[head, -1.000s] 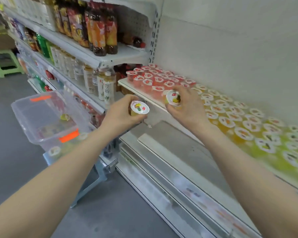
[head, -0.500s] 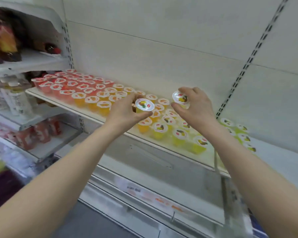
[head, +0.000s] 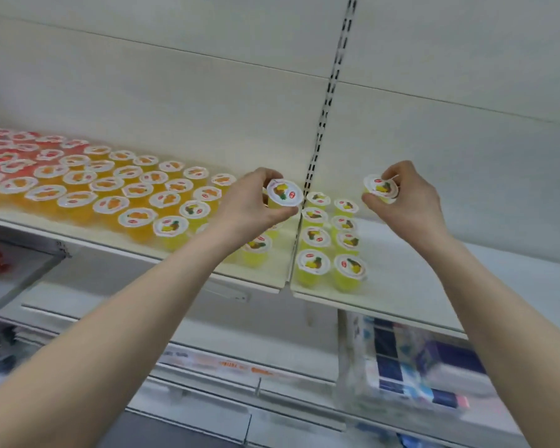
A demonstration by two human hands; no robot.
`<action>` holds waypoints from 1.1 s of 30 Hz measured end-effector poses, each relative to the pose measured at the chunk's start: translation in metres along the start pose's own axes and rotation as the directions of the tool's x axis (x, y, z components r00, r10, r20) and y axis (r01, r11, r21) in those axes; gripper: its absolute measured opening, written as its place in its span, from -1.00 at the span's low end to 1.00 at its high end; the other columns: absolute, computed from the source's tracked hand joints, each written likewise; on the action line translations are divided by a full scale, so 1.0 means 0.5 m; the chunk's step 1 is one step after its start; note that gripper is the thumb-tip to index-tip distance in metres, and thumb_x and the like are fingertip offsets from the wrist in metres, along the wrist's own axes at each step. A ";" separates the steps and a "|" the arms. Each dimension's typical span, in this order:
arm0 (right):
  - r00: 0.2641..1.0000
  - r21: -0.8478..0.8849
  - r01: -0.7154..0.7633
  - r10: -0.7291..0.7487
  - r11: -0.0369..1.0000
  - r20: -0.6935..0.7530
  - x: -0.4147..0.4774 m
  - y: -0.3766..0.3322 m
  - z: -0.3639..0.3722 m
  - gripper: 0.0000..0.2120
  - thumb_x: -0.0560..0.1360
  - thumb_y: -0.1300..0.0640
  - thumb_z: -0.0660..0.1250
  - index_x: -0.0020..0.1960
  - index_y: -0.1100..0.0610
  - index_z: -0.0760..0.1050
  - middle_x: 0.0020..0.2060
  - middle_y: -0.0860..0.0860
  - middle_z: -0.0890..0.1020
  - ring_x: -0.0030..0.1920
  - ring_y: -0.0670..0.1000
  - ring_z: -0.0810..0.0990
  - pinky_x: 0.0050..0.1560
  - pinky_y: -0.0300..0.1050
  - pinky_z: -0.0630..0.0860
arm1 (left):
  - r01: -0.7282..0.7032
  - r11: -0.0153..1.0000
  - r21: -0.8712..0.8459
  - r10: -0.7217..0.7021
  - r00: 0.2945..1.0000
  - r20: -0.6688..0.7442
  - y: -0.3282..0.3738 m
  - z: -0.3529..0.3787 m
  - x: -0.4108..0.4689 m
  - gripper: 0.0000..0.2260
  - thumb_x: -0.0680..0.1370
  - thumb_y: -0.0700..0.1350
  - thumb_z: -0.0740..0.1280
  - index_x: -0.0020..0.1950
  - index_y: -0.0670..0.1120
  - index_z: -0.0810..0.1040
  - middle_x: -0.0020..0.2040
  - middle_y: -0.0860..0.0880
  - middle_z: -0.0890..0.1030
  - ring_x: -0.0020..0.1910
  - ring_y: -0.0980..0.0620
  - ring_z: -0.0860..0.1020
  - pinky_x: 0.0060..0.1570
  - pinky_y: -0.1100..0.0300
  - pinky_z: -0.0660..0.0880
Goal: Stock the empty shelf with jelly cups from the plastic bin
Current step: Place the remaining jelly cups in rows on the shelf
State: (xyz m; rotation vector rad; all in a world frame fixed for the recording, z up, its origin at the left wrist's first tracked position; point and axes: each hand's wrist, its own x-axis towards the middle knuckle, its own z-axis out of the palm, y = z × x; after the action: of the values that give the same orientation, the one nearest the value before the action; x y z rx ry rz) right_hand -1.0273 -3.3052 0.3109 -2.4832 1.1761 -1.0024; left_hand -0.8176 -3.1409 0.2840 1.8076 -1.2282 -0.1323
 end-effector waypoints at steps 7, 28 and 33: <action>0.984 0.021 -0.146 0.143 0.989 0.109 0.004 0.145 0.023 -0.70 0.37 0.04 0.48 0.04 0.05 0.48 -0.02 0.02 0.60 0.05 0.11 0.55 -0.04 -0.12 0.33 | -0.014 1.000 -0.001 0.014 0.999 0.036 0.061 0.091 0.042 -0.52 0.35 0.05 0.54 0.21 0.02 0.50 0.10 0.06 0.59 0.00 0.07 0.60 0.05 0.01 0.56; 0.975 0.063 -0.149 0.136 0.987 0.173 0.073 0.232 0.169 -0.71 0.45 0.07 0.45 0.11 0.07 0.47 0.04 0.06 0.55 0.03 0.09 0.53 -0.04 -0.11 0.36 | 0.027 0.996 0.090 -0.035 0.995 0.088 0.068 0.158 0.098 -0.44 0.37 0.20 0.48 0.30 0.03 0.50 0.12 0.12 0.58 -0.10 0.16 0.57 0.07 0.06 0.53; 0.963 -0.034 -0.017 0.025 0.999 0.270 0.078 0.252 0.143 -0.62 0.44 0.18 0.42 0.24 0.07 0.49 0.19 0.08 0.50 0.18 0.13 0.48 0.12 -0.13 0.34 | -0.040 0.996 0.076 0.032 0.993 0.111 0.083 0.186 0.120 -0.54 0.40 0.10 0.47 0.26 0.03 0.52 0.14 0.10 0.57 -0.01 0.12 0.57 0.09 0.06 0.52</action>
State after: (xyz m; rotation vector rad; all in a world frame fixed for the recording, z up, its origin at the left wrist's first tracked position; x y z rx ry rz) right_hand -1.0384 -3.4234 0.2196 -2.5248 1.1351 -0.6171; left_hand -0.8660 -3.2489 0.2832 1.8650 -1.3595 -0.1675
